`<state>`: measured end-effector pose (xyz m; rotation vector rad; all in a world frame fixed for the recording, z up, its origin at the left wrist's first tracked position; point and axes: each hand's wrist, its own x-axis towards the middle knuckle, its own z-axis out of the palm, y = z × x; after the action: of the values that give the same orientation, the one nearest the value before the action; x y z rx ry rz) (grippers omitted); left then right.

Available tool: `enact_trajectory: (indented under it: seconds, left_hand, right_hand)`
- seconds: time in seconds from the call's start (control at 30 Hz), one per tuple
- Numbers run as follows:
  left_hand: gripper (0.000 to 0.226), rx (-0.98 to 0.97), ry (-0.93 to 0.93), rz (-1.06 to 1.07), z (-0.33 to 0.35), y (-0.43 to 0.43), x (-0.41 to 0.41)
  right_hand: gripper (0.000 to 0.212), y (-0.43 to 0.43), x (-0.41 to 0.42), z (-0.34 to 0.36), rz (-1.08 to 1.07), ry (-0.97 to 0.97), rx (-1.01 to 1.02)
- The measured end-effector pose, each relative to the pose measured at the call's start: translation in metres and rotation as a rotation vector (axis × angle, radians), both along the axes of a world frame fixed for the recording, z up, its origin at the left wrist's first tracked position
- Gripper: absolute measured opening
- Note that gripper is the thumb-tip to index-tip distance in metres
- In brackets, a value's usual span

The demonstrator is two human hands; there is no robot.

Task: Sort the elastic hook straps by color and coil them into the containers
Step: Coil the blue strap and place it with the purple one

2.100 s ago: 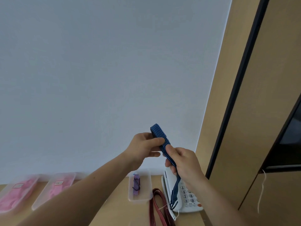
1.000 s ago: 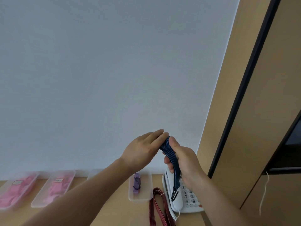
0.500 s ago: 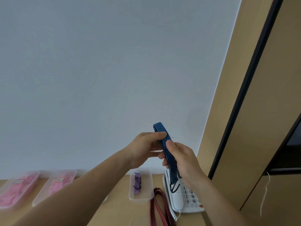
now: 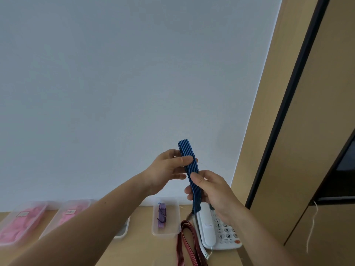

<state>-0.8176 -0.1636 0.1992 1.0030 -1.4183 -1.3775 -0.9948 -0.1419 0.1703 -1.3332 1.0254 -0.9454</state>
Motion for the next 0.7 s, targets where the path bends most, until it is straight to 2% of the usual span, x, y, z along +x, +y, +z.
enact_trajectory:
  seconds: [0.13,0.27,0.43,0.57,0.7]
  left_hand:
    - [0.051,-0.018,-0.003,0.033,0.001,0.0,0.005]
    - [0.039,-0.137,-0.13,0.117,-0.006,-0.001,0.005]
    - [0.04,-0.204,-0.122,0.165,-0.007,-0.001,0.003]
    - [0.041,-0.321,-0.291,0.21,-0.01,0.0,0.001]
    - [0.048,-0.498,-0.465,0.238,-0.02,0.003,-0.004]
  right_hand:
    - [0.016,0.0,-0.002,-0.004,-0.007,0.08,-0.008]
    - [0.012,0.0,-0.003,-0.003,0.001,0.133,0.028]
    - [0.015,0.0,-0.003,-0.004,-0.021,0.101,0.073]
    - [0.022,-0.001,-0.003,-0.004,-0.05,0.081,0.066]
    - [0.013,-0.006,-0.003,0.003,-0.08,0.043,0.022]
